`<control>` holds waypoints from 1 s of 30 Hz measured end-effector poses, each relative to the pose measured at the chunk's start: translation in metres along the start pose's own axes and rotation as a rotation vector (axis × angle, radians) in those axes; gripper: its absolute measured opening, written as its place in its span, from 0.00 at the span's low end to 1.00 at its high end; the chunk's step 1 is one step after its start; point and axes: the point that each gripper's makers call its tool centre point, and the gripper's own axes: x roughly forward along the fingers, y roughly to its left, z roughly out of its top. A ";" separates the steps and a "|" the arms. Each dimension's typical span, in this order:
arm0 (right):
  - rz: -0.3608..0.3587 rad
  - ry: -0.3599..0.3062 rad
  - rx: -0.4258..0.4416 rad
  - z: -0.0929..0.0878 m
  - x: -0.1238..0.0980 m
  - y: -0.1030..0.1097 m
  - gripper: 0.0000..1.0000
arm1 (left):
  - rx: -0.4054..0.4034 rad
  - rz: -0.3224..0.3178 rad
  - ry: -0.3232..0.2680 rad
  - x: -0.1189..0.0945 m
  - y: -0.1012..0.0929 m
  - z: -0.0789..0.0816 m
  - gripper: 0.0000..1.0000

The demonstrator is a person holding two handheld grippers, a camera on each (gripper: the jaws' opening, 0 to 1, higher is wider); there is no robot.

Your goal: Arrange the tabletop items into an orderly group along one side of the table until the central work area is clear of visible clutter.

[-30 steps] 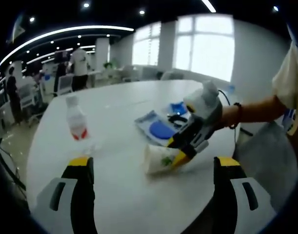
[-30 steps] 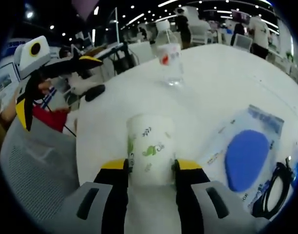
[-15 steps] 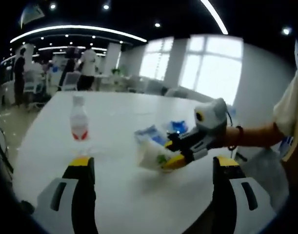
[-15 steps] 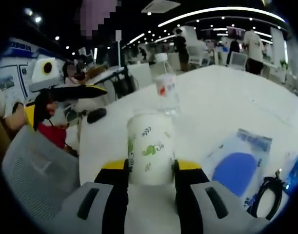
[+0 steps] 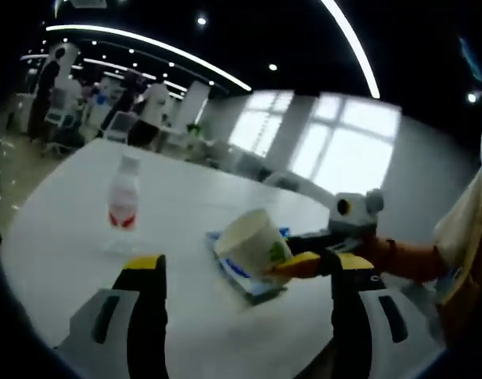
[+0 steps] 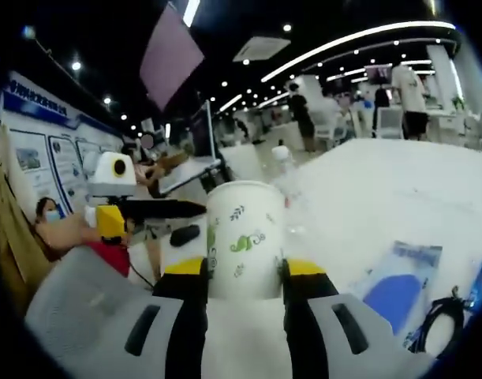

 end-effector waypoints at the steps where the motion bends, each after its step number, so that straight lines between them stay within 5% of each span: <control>1: 0.008 -0.006 -0.001 0.002 -0.001 0.003 0.36 | -0.018 -0.008 -0.011 0.001 -0.002 0.001 0.82; 6: 0.051 -0.049 -0.026 0.012 -0.003 0.022 0.36 | -0.163 -0.083 -0.048 0.002 -0.014 0.006 0.74; 11: 0.065 -0.061 -0.054 0.015 -0.006 0.032 0.36 | -0.217 -0.141 -0.108 0.001 -0.026 0.017 0.69; 19: 0.080 -0.093 -0.073 0.023 -0.010 0.043 0.36 | -0.244 -0.167 -0.091 0.002 -0.033 0.014 0.61; 25: 0.096 -0.082 -0.094 0.019 -0.009 0.050 0.36 | -0.299 -0.221 -0.136 0.003 -0.042 0.023 0.51; 30: 0.099 -0.089 -0.089 0.021 -0.009 0.051 0.36 | -0.280 -0.204 -0.140 0.002 -0.039 0.024 0.46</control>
